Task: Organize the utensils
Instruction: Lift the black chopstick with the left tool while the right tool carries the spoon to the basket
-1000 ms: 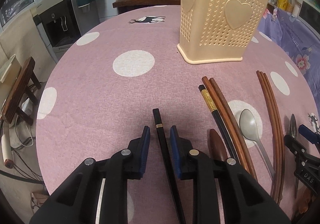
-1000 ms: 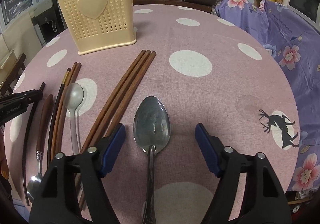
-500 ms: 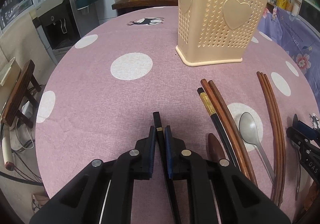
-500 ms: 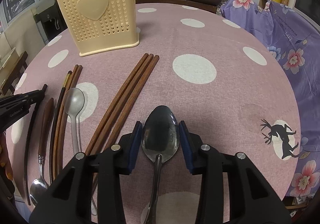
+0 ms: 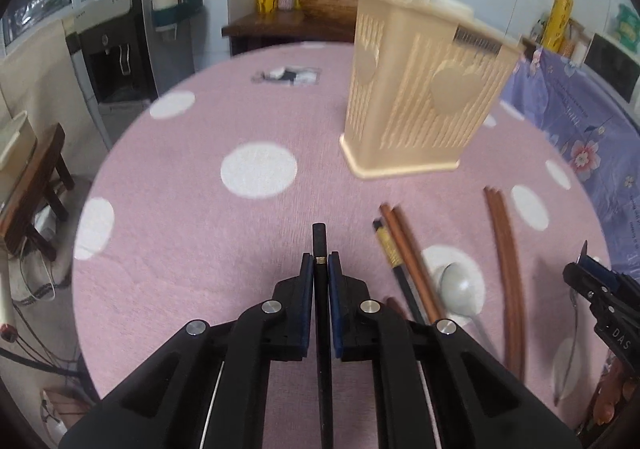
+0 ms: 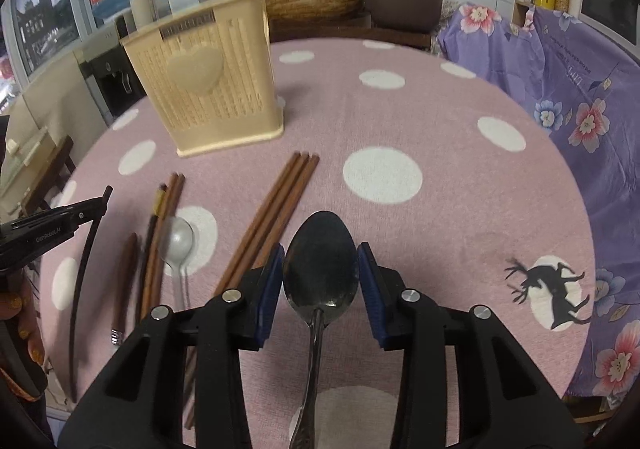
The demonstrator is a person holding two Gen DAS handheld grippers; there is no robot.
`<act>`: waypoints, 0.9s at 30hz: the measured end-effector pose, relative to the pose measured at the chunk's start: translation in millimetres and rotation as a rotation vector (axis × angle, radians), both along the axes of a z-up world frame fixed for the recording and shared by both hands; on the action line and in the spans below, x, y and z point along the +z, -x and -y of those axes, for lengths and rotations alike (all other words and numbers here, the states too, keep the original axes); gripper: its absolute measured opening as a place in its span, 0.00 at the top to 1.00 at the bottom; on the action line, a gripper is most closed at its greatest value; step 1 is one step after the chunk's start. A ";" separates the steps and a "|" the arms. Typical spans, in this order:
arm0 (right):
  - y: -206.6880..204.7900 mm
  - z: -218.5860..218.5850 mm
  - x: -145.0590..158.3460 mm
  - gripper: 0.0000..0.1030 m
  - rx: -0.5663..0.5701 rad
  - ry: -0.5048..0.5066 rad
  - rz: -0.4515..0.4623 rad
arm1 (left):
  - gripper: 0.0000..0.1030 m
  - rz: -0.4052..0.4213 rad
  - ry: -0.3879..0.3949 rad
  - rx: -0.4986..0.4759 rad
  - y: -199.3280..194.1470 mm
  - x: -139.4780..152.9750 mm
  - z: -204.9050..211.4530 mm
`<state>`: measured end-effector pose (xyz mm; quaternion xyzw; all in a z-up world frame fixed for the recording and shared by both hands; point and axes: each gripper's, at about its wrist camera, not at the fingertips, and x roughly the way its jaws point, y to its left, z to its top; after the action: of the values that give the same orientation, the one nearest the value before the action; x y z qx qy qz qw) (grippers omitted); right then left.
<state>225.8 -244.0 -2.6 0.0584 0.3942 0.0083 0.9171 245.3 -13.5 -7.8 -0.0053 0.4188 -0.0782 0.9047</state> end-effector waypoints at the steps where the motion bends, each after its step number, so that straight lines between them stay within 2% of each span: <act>1: 2.5 1.2 6.0 0.63 0.004 -0.009 0.014 | 0.92 0.020 0.013 -0.005 3.1 8.7 -0.4; 5: 13.6 6.3 33.5 0.63 0.024 -0.044 0.073 | 0.92 0.139 0.065 -0.026 21.2 58.0 -5.8; 10: 21.9 10.1 57.0 0.63 0.039 -0.054 0.124 | 0.92 0.238 0.074 -0.037 34.9 92.5 -8.0; 17: 24.2 7.6 66.3 0.63 0.061 -0.047 0.159 | 0.92 0.297 0.098 -0.024 40.4 108.9 -15.0; 27: 18.3 3.4 70.6 0.63 0.113 -0.055 0.188 | 0.92 0.328 0.122 -0.028 39.8 117.9 -21.1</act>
<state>207.5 -247.4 68.0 0.0603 0.3089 0.0764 0.9461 205.5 7.6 110.1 -0.0413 0.2602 -0.1159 0.9577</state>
